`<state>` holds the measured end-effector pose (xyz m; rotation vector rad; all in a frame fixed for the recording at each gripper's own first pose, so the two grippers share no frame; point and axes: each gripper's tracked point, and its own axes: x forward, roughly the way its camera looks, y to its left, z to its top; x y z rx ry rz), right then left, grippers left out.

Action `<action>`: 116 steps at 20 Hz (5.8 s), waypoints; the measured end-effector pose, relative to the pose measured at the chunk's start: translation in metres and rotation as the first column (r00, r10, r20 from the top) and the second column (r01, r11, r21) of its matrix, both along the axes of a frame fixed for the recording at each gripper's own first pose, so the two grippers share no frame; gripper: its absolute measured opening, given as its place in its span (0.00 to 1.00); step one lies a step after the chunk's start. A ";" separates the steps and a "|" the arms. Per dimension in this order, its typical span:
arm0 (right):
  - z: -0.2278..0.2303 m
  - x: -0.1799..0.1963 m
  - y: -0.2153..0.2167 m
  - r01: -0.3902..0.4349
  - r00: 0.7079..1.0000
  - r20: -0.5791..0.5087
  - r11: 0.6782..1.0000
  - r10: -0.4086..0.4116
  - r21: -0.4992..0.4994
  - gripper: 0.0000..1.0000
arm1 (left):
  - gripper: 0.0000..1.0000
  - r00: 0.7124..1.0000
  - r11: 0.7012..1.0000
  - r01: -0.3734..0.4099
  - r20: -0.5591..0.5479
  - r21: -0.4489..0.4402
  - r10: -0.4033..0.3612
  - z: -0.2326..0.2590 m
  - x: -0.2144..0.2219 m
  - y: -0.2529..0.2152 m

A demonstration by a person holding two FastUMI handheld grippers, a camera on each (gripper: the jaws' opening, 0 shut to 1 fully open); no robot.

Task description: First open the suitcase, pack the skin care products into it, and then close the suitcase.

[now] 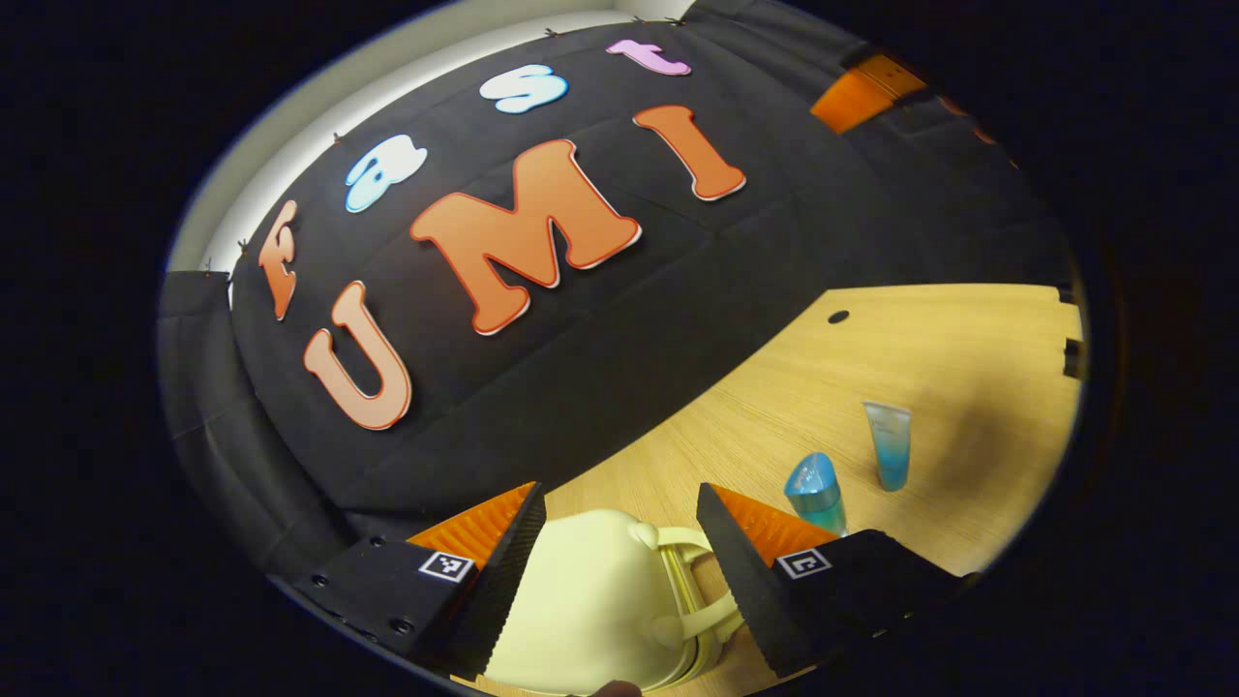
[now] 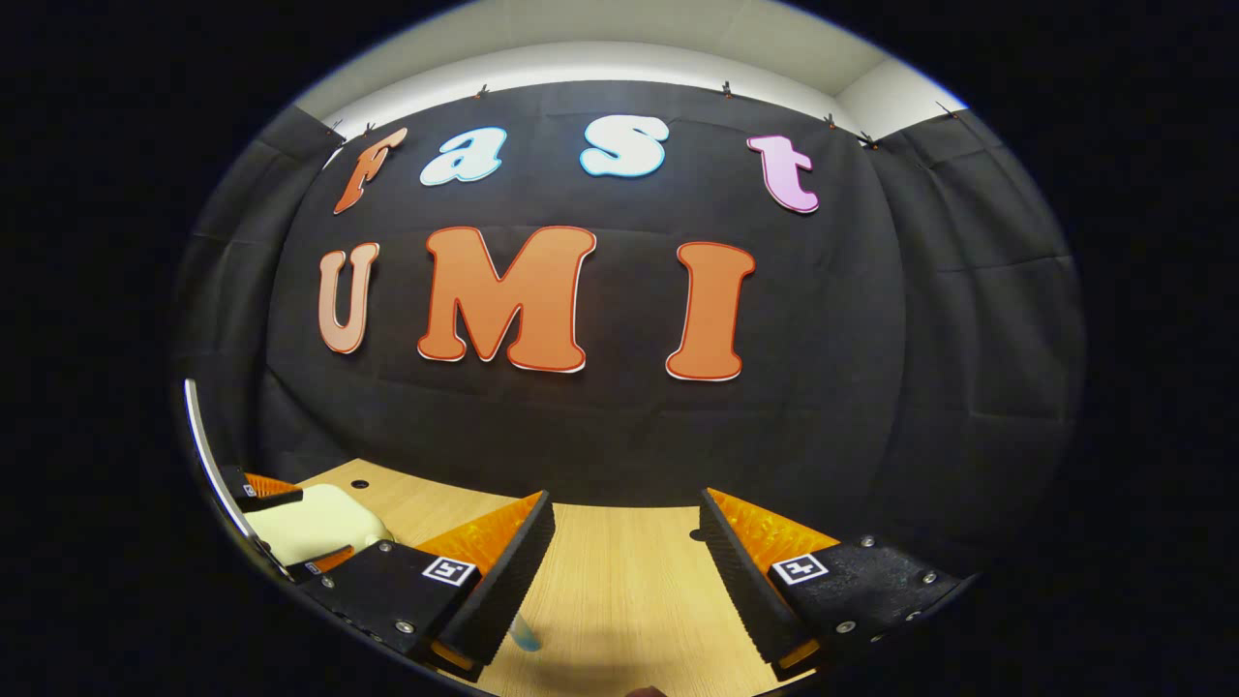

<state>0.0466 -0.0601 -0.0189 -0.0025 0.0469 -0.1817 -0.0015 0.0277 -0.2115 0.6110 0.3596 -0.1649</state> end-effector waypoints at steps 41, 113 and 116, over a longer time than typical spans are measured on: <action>-0.040 0.012 0.026 -0.041 0.993 -0.106 0.998 0.046 0.046 0.95 | 0.06 0.995 0.996 -0.062 -0.077 0.067 0.067 -0.004 0.011 0.091; -0.103 -0.021 0.089 -0.294 0.942 -0.171 0.956 0.290 0.005 0.95 | 0.99 0.984 0.866 -0.175 -0.122 -0.468 0.133 -0.050 -0.034 -0.031; -0.114 -0.023 0.085 -0.299 0.939 -0.181 0.954 0.291 -0.016 0.96 | 0.98 0.986 0.870 -0.142 -0.141 -0.473 0.084 -0.082 -0.034 -0.062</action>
